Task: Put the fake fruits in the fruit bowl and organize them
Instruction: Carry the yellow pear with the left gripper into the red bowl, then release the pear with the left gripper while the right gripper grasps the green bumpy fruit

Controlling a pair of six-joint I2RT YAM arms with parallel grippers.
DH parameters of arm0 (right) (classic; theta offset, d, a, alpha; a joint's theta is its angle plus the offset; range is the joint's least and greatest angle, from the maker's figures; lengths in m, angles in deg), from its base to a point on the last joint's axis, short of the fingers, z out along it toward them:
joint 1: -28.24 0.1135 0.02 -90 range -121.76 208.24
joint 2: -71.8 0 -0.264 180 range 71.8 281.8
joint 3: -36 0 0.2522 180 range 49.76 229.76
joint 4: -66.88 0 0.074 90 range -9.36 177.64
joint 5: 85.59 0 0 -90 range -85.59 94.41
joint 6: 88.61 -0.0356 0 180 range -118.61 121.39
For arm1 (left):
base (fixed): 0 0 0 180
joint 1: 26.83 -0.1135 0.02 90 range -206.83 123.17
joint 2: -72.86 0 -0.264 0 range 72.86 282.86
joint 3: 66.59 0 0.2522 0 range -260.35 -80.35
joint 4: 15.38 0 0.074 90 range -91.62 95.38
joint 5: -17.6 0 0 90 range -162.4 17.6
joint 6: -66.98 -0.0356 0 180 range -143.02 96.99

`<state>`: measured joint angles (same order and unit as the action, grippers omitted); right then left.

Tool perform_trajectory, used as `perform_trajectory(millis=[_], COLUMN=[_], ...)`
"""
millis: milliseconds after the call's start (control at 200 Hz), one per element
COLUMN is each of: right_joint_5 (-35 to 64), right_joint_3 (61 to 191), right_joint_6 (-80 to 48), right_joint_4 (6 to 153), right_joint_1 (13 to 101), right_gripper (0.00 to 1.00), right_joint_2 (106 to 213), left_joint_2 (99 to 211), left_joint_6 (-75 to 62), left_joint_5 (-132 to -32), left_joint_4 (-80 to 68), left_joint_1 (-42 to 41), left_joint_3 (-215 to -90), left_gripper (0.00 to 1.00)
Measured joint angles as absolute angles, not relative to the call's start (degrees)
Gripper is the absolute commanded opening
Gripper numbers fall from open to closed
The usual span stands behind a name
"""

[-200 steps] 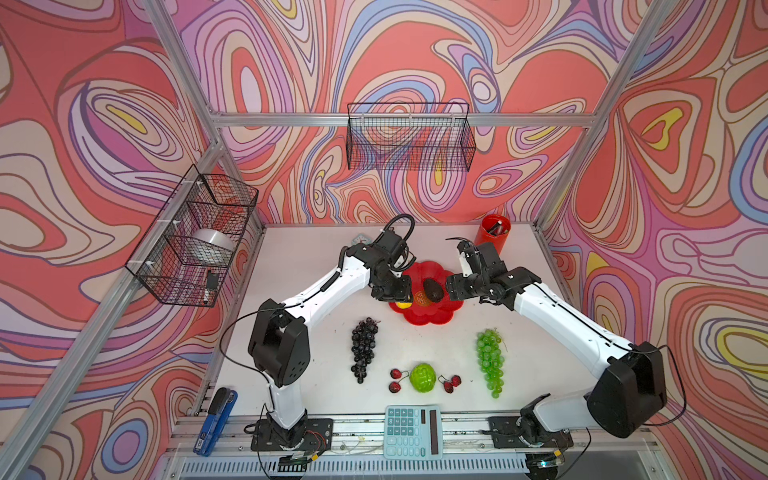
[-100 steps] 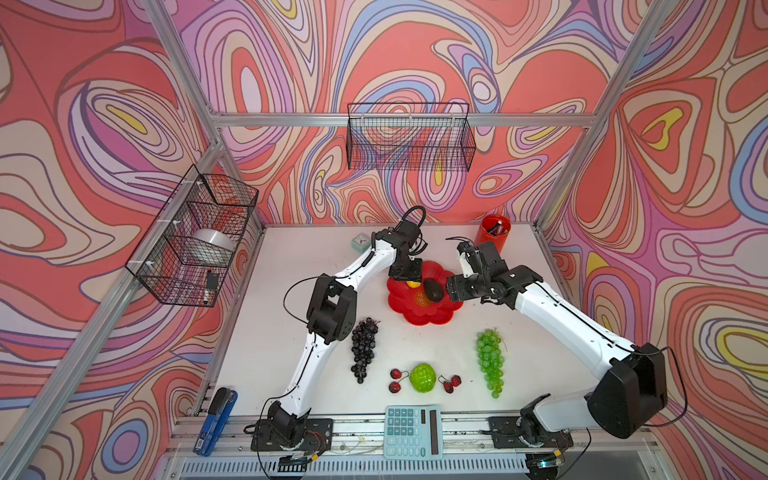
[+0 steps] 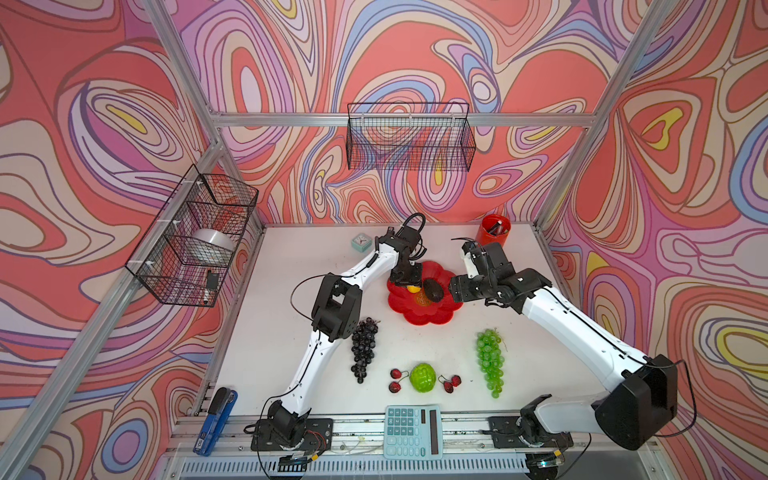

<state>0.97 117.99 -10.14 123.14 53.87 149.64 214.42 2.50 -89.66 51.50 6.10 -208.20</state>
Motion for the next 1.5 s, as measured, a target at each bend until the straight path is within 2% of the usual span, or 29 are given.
perform_trajectory(millis=[80, 315, 741, 972, 1162, 1502], right_joint_5=[0.99, 0.99, 0.99, 1.58, 2.35, 3.42], right_joint_3=[117.96, 117.96, 118.01, 119.47, 119.06, 111.03], right_joint_6=[-10.27, -10.27, -10.27, -10.34, -11.65, -21.62], right_joint_4=[123.12, 123.12, 123.51, 124.59, 124.59, 125.55], right_joint_1=[53.87, 53.87, 53.87, 54.15, 57.89, 75.68], right_gripper=[0.78, 0.79, 0.8, 0.79, 0.79, 0.82], right_joint_2=[149.62, 149.6, 148.96, 148.94, 149.09, 149.05], left_joint_2=[214.42, 214.42, 213.78, 206.0, 192.93, 174.64], left_joint_6=[2.77, 3.22, 2.79, 0.1, -1.58, -1.91], left_joint_5=[-90.16, -90.6, -89.72, -87.64, -86.42, -81.72], left_joint_4=[50.63, 49.53, 49.47, 51.44, 50.41, 47.28], left_joint_1=[6.1, 6.16, 6.16, 6.05, 6.05, 6.05], left_joint_3=[-208.2, -208.2, -208.03, -204.82, -191.79, -168.03], left_gripper=[0.5, 0.66, 0.69, 0.7, 0.71, 0.74])
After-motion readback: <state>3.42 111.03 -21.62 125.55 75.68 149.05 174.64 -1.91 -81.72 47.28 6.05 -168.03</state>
